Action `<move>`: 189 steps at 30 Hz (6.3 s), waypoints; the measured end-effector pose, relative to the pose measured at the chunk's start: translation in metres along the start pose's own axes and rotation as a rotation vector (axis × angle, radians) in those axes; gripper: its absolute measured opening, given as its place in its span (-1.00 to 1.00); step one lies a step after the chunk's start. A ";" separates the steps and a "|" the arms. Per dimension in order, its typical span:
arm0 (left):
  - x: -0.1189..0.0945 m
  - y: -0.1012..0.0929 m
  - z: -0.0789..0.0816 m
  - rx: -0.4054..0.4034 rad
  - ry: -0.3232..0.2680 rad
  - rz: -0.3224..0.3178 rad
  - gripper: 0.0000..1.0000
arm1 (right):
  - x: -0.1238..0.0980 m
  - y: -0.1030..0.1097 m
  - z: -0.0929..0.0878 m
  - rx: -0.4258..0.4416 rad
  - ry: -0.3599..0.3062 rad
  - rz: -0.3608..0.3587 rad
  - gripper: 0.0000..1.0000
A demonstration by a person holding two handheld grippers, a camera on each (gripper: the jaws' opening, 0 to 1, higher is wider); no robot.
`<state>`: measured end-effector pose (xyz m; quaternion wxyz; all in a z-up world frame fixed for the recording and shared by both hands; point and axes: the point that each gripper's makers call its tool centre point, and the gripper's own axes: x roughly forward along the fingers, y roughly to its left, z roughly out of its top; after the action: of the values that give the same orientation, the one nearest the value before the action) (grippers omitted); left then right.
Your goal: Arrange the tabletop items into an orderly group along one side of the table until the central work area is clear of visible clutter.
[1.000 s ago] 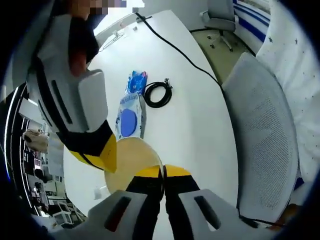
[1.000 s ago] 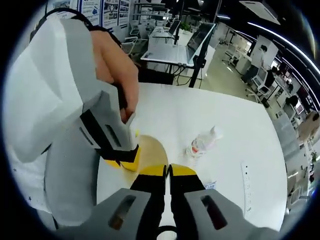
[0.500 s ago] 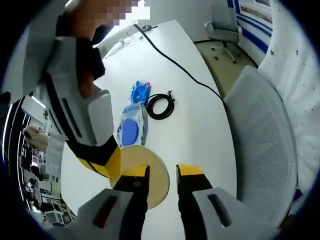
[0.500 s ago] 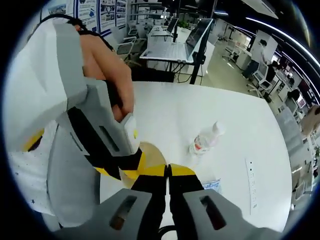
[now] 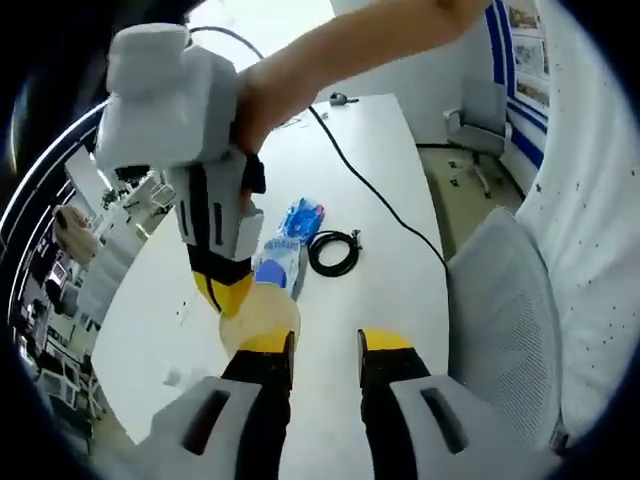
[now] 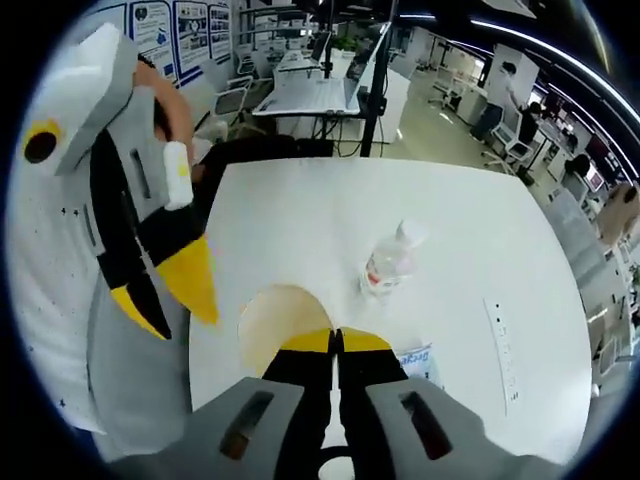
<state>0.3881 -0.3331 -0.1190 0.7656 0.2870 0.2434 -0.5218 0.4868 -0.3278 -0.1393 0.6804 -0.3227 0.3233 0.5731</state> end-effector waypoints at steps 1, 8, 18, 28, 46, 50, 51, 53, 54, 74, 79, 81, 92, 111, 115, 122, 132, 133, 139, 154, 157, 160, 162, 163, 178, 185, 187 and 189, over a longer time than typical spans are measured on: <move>-0.002 0.001 -0.001 -0.015 -0.006 0.006 -0.52 | 0.001 -0.003 -0.001 0.007 0.001 -0.003 -1.00; -0.016 0.001 -0.023 -0.145 -0.037 0.035 -0.52 | 0.005 -0.028 -0.004 0.077 0.001 -0.012 -1.00; -0.024 -0.004 -0.046 -0.224 -0.031 0.053 -0.52 | 0.026 -0.059 -0.004 0.179 0.002 0.006 -1.00; -0.024 -0.005 -0.060 -0.258 -0.024 0.056 -0.54 | 0.062 -0.092 -0.018 0.285 0.032 0.032 -1.00; -0.008 0.003 -0.082 -0.323 -0.012 0.048 -0.56 | 0.120 -0.106 -0.041 0.328 0.106 0.098 -1.00; -0.006 0.002 -0.082 -0.322 -0.009 0.043 -0.57 | 0.125 -0.105 -0.044 0.335 0.112 0.110 -1.00; -0.005 0.002 -0.082 -0.322 -0.011 0.041 -0.57 | 0.125 -0.105 -0.044 0.336 0.115 0.111 -1.00; -0.004 0.002 -0.081 -0.322 -0.014 0.038 -0.57 | 0.128 -0.106 -0.047 0.332 0.119 0.110 -1.00; -0.003 0.002 -0.081 -0.323 -0.017 0.037 -0.57 | 0.128 -0.106 -0.049 0.334 0.124 0.110 -1.00; -0.003 -0.001 -0.081 -0.325 -0.027 0.036 -0.59 | 0.126 -0.104 -0.047 0.310 0.083 0.094 -0.67; -0.005 -0.002 -0.077 -0.317 -0.031 0.039 -0.59 | 0.120 -0.101 -0.043 0.309 0.064 0.081 -0.60; -0.007 -0.002 -0.075 -0.313 -0.031 0.042 -0.59 | 0.117 -0.104 -0.043 0.311 0.056 0.073 -0.55; -0.016 0.002 -0.060 -0.299 -0.054 0.061 -0.56 | 0.091 -0.109 -0.040 0.333 -0.003 0.014 -0.40; -0.026 0.008 -0.022 -0.252 -0.109 0.076 -0.40 | 0.010 -0.099 -0.049 0.372 -0.136 -0.120 -0.22; -0.028 0.010 -0.011 -0.252 -0.132 0.076 -0.35 | -0.011 -0.091 -0.052 0.384 -0.171 -0.155 -0.19; -0.032 0.017 0.002 -0.250 -0.166 0.084 -0.23 | -0.052 -0.076 -0.065 0.424 -0.238 -0.214 -0.18; -0.031 0.021 0.016 -0.243 -0.178 0.073 -0.12 | -0.113 -0.052 -0.102 0.493 -0.322 -0.314 -0.14; -0.030 0.021 0.016 -0.245 -0.177 0.072 -0.13 | -0.118 -0.050 -0.106 0.497 -0.327 -0.320 -0.14; -0.031 0.024 0.023 -0.250 -0.189 0.061 -0.10 | -0.150 -0.032 -0.133 0.546 -0.359 -0.375 -0.11; -0.025 0.023 0.019 -0.235 -0.176 0.052 0.20 | -0.201 0.029 -0.209 0.668 -0.389 -0.471 0.02; -0.021 0.021 0.009 -0.252 -0.149 0.060 0.27 | -0.205 0.042 -0.223 0.697 -0.396 -0.479 0.06; -0.014 0.017 -0.003 -0.295 -0.132 0.069 0.35 | -0.202 0.058 -0.241 0.731 -0.390 -0.486 0.17; -0.009 0.014 -0.011 -0.305 -0.117 0.079 0.46 | -0.199 0.066 -0.252 0.752 -0.391 -0.494 0.25; -0.007 0.013 -0.014 -0.317 -0.117 0.089 0.52 | -0.197 0.070 -0.255 0.764 -0.395 -0.491 0.27; 0.017 -0.018 -0.075 -0.467 -0.055 0.116 1.00 | -0.157 0.111 -0.291 0.850 -0.338 -0.483 0.65; 0.019 -0.022 -0.084 -0.495 -0.050 0.121 1.00 | -0.151 0.115 -0.286 0.851 -0.336 -0.458 0.65; 0.020 -0.024 -0.084 -0.494 -0.049 0.121 1.00 | -0.151 0.115 -0.285 0.852 -0.336 -0.454 0.65; 0.021 -0.025 -0.085 -0.496 -0.050 0.121 1.00 | -0.151 0.113 -0.283 0.852 -0.338 -0.449 0.65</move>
<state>0.3655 -0.2953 -0.1989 0.8482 0.0917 0.3273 -0.4062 0.3345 -0.6283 -0.1897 0.9008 0.0190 0.3363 0.2741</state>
